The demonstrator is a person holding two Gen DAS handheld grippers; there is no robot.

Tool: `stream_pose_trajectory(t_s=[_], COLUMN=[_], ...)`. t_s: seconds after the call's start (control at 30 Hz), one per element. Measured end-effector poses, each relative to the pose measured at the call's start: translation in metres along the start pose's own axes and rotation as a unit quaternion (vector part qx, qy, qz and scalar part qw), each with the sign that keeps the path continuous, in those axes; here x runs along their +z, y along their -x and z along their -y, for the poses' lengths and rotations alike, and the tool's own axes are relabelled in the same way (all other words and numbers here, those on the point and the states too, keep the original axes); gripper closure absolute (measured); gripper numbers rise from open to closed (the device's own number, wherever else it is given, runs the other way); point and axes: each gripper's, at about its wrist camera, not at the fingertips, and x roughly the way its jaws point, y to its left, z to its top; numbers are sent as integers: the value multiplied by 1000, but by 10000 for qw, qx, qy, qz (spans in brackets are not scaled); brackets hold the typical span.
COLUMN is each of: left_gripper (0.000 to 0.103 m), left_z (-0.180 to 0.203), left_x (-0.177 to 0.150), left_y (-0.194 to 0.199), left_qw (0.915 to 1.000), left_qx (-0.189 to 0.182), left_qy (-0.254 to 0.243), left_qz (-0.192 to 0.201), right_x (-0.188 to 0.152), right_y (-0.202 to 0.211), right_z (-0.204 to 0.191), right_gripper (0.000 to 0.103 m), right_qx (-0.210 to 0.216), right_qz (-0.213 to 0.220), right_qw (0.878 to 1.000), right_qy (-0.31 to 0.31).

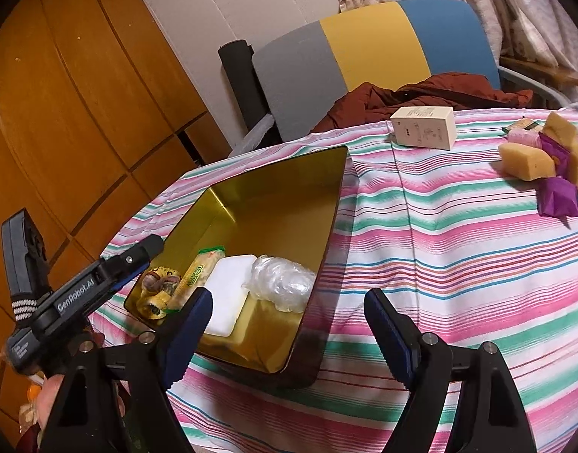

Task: Organize objects
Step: 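Open the left tool to drop the cracker packet while the right tool releases the plastic bag into the tray, then move both tools from the tray back toward the remaining items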

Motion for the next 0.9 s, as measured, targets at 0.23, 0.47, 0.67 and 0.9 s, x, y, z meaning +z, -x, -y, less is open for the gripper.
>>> stream_pose_trajectory(t_s=[0.23, 0.47, 0.67, 0.9], left_gripper=[41, 41, 40, 36], left_z=[21, 46, 73, 100], left_x=[-7, -20, -29, -40], left_y=[-2, -4, 0, -3], left_qw=[9996, 9976, 9947, 9899], left_qx=[-192, -514, -761, -1050], left_qy=[-164, -326, -551, -711], left_qz=[-117, -324, -420, -638], right_x=[5, 9, 13, 16], right_y=[7, 15, 21, 28], right_z=[13, 39, 66, 99], right_gripper=[18, 18, 18, 18], right_qx=[-152, -502, -849, -1259], right_qz=[120, 184, 216, 198], right_qw=[9997, 9981, 9953, 9910], right_qy=[-122, -304, -417, -410])
